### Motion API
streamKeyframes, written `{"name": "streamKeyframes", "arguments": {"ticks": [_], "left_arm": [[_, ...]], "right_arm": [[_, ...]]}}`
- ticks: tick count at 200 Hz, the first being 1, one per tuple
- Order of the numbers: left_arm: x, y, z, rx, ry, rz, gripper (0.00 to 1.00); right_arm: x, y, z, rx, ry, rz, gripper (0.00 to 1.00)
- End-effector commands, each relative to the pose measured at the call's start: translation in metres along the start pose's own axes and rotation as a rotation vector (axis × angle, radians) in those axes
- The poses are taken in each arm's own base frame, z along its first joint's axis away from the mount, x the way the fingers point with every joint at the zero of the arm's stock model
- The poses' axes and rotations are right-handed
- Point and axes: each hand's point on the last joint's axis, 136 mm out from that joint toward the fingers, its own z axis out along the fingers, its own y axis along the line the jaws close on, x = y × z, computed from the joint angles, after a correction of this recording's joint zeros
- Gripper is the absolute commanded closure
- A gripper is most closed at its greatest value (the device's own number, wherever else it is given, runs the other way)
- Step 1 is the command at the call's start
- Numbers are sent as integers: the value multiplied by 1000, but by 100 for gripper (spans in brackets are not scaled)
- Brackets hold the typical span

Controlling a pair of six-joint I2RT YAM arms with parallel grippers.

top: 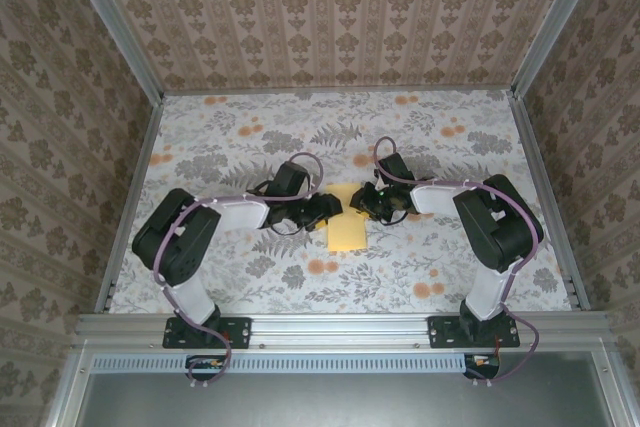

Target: Fold a paper plane with a square sheet of paper (pick it up from the middle)

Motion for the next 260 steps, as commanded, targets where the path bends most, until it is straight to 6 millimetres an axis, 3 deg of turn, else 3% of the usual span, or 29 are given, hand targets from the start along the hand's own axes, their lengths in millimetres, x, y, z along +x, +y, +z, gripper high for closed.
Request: {"name": "streamKeyframes", "arguments": {"ticks": [1,42,53,89,122,170,221,260], "left_arm": [[3,-3,4,35,31,26,48],[4,6,5,6,29,0,67],[5,14,3,-36,22,-13,72],[3,23,-8,-123,18,27,86],[-2,29,-23,-183,37,89,95],[-15,24,-46,-196,100,195,96],[-13,31,-39,-190,140,187,95],[-12,32,-37,-171,127,152,93]], "right_arm": [[20,-46,9,139,50,63,71],[16,-24,2,57,42,38,71],[14,-7,-5,1,41,-11,71],[2,15,-35,-23,-27,-133,63],[4,22,-47,-38,-31,-186,62],[14,22,-41,-60,-1,-203,65],[28,38,-19,-60,56,-243,75],[38,41,2,-48,113,-249,78]]}}
